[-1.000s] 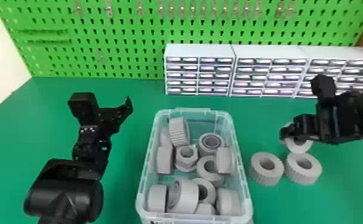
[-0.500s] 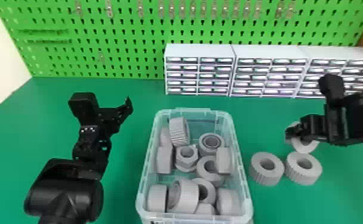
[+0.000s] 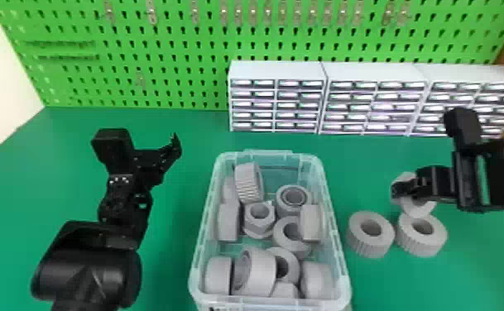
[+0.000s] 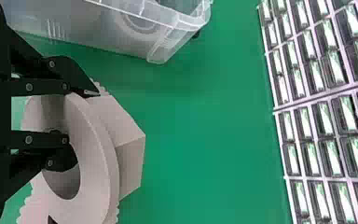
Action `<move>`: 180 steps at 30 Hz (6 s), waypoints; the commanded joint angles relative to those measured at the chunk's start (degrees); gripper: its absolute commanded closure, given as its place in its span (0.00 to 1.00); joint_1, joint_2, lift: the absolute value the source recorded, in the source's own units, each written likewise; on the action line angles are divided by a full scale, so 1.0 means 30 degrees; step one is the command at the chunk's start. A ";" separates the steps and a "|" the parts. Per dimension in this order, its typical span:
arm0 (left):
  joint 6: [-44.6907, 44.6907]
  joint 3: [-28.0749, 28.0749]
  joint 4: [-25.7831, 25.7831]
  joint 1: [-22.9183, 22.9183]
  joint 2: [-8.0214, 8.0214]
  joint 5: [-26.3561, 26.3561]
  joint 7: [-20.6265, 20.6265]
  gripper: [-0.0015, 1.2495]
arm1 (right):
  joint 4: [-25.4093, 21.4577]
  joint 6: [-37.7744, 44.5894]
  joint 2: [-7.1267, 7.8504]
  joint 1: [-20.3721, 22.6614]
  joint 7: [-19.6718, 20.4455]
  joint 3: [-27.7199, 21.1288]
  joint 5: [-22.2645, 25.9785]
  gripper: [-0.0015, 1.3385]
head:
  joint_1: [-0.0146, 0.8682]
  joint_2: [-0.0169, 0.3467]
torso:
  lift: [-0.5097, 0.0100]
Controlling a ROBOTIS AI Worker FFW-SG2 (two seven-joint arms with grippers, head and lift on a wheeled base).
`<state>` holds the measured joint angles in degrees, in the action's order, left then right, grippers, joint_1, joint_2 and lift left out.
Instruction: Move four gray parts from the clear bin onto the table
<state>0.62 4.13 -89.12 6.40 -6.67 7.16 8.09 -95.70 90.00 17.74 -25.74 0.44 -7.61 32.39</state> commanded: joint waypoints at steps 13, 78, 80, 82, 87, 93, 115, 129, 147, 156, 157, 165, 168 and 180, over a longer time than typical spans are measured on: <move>-0.0264 -0.0262 -0.0030 -0.0258 -0.0002 0.0016 0.0000 0.07 | -0.0123 0.0027 0.0270 0.1139 0.0000 0.1130 0.0366 0.75 | 0.80 0.24 | 0.88; -0.0382 -0.0350 0.0029 0.0122 -0.0002 -0.0336 0.0117 0.07 | 0.2338 0.0027 0.2760 0.2897 0.0000 0.3357 0.1567 0.55 | 0.80 0.24 | 0.88; -0.0411 -0.0262 0.0088 0.0122 -0.0002 -0.0336 0.0146 0.07 | 0.2367 0.0027 0.2731 0.2750 0.0000 0.3357 0.1567 0.51 | 0.80 0.24 | 0.88; -0.0411 -0.0233 0.0117 0.0152 -0.0002 -0.0336 0.0146 0.07 | 0.2397 0.0027 0.2643 0.2575 0.0000 0.3357 0.1479 0.47 | 0.80 0.24 | 0.88; -0.0411 -0.0233 0.0117 0.0152 -0.0002 -0.0336 0.0146 0.07 | 0.2631 0.0027 0.2525 0.1901 0.0000 0.3796 0.1332 0.36 | 0.80 0.24 | 0.88; -0.0411 -0.0087 0.0176 0.0181 -0.0002 -0.0336 0.0176 0.07 | 0.2983 0.0027 0.2291 0.1374 0.0000 0.3913 0.1244 0.36 | 0.80 0.24 | 0.88; -0.0382 0.0177 0.0586 0.0210 -0.0002 -0.0336 0.0293 0.07 | 0.3012 0.0027 0.0650 -0.0179 0.0000 0.2156 0.1479 0.37 | 0.80 0.24 | 0.88; -0.0411 0.0177 0.0644 0.0152 -0.0002 -0.0395 0.0322 0.07 | 0.3012 0.0027 0.0094 -0.0794 0.0000 0.2273 0.1655 0.37 | 0.80 0.24 | 0.88; -0.0382 0.0236 0.0732 0.0035 -0.0002 -0.0395 0.0352 0.07 | 0.2660 -0.4072 -0.0521 -0.1937 0.0000 0.3708 0.1244 0.37 | 0.80 0.24 | 0.88; -0.0382 0.0236 0.0732 -0.0024 -0.0002 -0.0453 0.0352 0.07 | 0.2397 -0.6357 -0.1342 -0.2142 -0.0029 0.4382 0.0424 0.37 | 0.80 0.24 | 0.88; -0.0382 0.0236 0.0732 -0.0024 -0.0002 -0.0453 0.0352 0.07 | 0.2192 -0.6416 -0.1400 -0.2230 -0.0029 0.4617 -0.0133 0.37 | 0.80 0.24 | 0.88; -0.0382 0.0265 0.0732 0.0005 -0.0002 -0.0482 0.0352 0.07 | 0.2192 -0.7002 -0.1869 -0.2757 -0.0029 0.5466 -0.0865 0.37 | 0.80 0.24 | 0.88; -0.0382 0.0265 0.0732 0.0005 -0.0002 -0.0482 0.0352 0.07 | 0.2367 -0.7148 -0.1986 -0.3050 -0.0029 0.6023 -0.0865 0.37 | 0.80 0.24 | 0.88; -0.0382 0.0119 0.0761 -0.0053 -0.0002 -0.0541 0.0352 0.08 | 0.2777 -0.7705 -0.2543 -0.4398 -0.0029 0.8542 -0.0777 0.37 | 0.80 0.24 | 0.88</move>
<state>-0.53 4.69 -86.92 6.39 -6.68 5.70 9.14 -88.06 67.24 10.82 -37.25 0.35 15.37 29.82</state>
